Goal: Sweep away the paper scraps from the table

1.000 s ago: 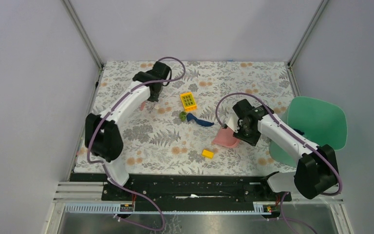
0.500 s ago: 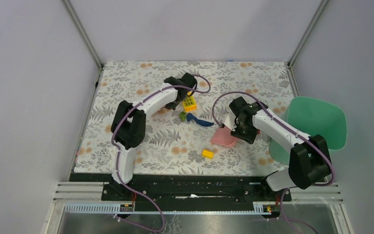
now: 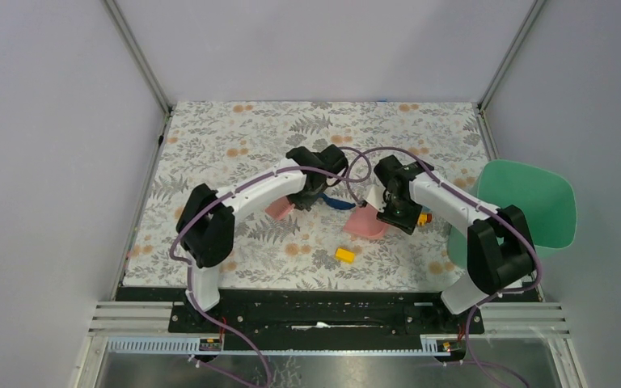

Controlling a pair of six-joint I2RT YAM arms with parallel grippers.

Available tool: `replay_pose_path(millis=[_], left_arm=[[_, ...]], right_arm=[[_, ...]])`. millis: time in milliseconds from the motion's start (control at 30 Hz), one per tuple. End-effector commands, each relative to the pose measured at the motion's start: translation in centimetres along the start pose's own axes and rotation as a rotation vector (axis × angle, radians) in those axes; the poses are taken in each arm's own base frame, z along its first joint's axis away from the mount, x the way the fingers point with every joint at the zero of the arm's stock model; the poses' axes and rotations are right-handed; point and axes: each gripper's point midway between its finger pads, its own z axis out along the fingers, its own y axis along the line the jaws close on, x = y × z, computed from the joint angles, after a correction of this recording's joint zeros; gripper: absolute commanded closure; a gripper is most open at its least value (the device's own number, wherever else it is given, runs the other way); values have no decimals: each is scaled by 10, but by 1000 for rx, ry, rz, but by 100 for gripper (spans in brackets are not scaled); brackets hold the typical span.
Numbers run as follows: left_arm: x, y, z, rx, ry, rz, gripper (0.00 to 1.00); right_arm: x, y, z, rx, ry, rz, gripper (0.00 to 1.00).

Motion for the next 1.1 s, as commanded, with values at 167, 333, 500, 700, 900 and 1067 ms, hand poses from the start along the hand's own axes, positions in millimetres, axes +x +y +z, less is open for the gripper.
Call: replay_pose_path(millis=[167, 333, 500, 700, 900, 1067], left_arm=[[-34, -92, -21, 354, -102, -80, 99], [-50, -141, -45, 484, -144, -15, 100], [-49, -167, -74, 556, -168, 26, 100], [-57, -124, -123, 447, -302, -3, 100], [-66, -68, -168, 400, -438, -82, 100], [-83, -30, -158, 274, -442, -102, 100]], right_arm=[[-25, 8, -5, -51, -63, -62, 100], [-27, 13, -1, -55, -68, -75, 100], [-24, 13, 4, -45, -58, -72, 100], [-21, 14, 7, -31, -68, -68, 100], [-9, 14, 4, -10, -22, -54, 100], [7, 10, -4, 48, 16, -34, 100]])
